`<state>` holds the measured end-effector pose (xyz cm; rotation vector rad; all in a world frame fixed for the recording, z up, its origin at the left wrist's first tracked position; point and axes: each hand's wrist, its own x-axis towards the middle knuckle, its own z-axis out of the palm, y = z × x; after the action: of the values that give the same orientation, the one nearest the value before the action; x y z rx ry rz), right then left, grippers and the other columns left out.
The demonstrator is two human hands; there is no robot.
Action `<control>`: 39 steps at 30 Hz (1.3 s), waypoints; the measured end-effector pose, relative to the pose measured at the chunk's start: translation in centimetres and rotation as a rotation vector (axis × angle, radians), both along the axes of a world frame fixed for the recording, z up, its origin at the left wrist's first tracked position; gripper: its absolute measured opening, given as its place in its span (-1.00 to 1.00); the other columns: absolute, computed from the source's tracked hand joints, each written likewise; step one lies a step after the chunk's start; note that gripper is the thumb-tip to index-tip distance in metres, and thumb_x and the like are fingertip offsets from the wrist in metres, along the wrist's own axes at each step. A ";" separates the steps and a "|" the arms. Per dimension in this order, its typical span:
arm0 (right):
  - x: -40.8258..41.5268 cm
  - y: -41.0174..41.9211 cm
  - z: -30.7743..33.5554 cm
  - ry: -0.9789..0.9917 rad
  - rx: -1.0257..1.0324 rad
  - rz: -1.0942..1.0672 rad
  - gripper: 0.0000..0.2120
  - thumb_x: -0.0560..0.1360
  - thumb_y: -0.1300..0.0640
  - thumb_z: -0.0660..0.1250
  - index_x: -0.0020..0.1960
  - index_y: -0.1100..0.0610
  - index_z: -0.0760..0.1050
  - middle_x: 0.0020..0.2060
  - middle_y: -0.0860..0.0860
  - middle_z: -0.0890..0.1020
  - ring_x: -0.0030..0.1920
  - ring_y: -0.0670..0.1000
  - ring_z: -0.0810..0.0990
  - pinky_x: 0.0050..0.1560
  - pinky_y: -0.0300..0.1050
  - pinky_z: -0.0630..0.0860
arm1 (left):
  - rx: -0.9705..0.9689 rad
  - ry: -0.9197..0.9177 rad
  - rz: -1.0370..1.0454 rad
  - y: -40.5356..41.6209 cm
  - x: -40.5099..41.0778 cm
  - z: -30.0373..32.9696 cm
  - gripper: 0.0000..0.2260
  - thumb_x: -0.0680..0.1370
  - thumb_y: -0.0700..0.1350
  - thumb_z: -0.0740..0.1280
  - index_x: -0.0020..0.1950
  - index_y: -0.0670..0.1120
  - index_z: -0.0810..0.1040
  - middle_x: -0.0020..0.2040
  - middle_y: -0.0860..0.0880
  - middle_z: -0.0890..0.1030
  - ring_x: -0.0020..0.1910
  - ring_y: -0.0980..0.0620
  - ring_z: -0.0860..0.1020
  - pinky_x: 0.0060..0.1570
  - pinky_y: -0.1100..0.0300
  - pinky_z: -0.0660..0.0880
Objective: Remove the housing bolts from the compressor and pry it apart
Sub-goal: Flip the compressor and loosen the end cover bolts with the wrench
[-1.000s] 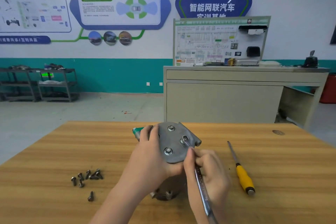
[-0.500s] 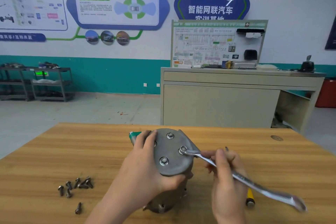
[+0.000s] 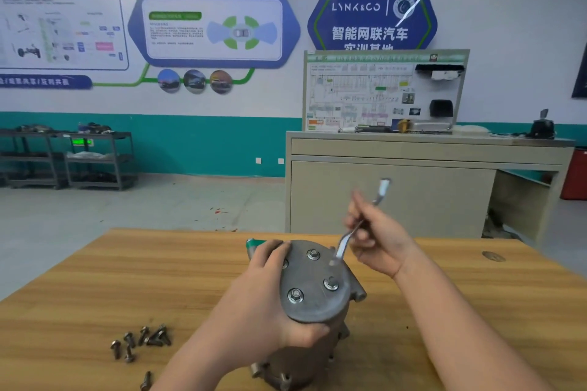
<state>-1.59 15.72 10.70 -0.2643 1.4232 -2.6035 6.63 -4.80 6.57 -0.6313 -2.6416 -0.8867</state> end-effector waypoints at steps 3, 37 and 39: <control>2.8 0.6 0.0 0.019 -0.296 -0.245 -0.77 0.28 0.05 0.43 -0.49 0.09 0.50 -0.53 -0.01 0.53 -0.64 -0.18 0.42 -0.67 -0.41 0.31 | 0.007 -0.001 0.028 0.0 0.1 -0.2 0.11 0.13 0.44 0.44 0.54 0.11 0.02 0.21 0.45 0.03 0.12 0.34 0.28 0.07 0.46 0.24; 2.8 1.6 -3.4 0.022 -0.085 -0.102 -0.73 0.32 0.04 0.37 -0.50 0.13 0.48 -0.49 0.05 0.51 -0.72 -0.19 0.26 -0.75 -0.42 0.13 | -0.064 -0.005 -0.040 -0.3 -0.8 0.1 0.08 0.12 0.45 0.42 0.53 0.10 0.10 0.41 0.35 0.08 0.35 0.17 0.34 0.18 0.33 0.27; 0.9 1.1 -2.1 -0.050 -0.052 0.041 -0.76 0.25 0.06 0.43 -0.46 0.18 0.47 -0.49 0.08 0.51 -0.73 -0.19 0.28 -0.76 -0.45 0.14 | -0.080 -0.020 -0.069 -0.4 -1.2 0.4 0.09 0.12 0.44 0.42 0.54 0.09 0.10 0.43 0.34 0.08 0.38 0.16 0.31 0.24 0.30 0.27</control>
<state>-0.65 16.83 8.64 -0.2307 1.3211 -2.5978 5.38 -5.24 6.93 -0.7407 -2.6990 -0.8129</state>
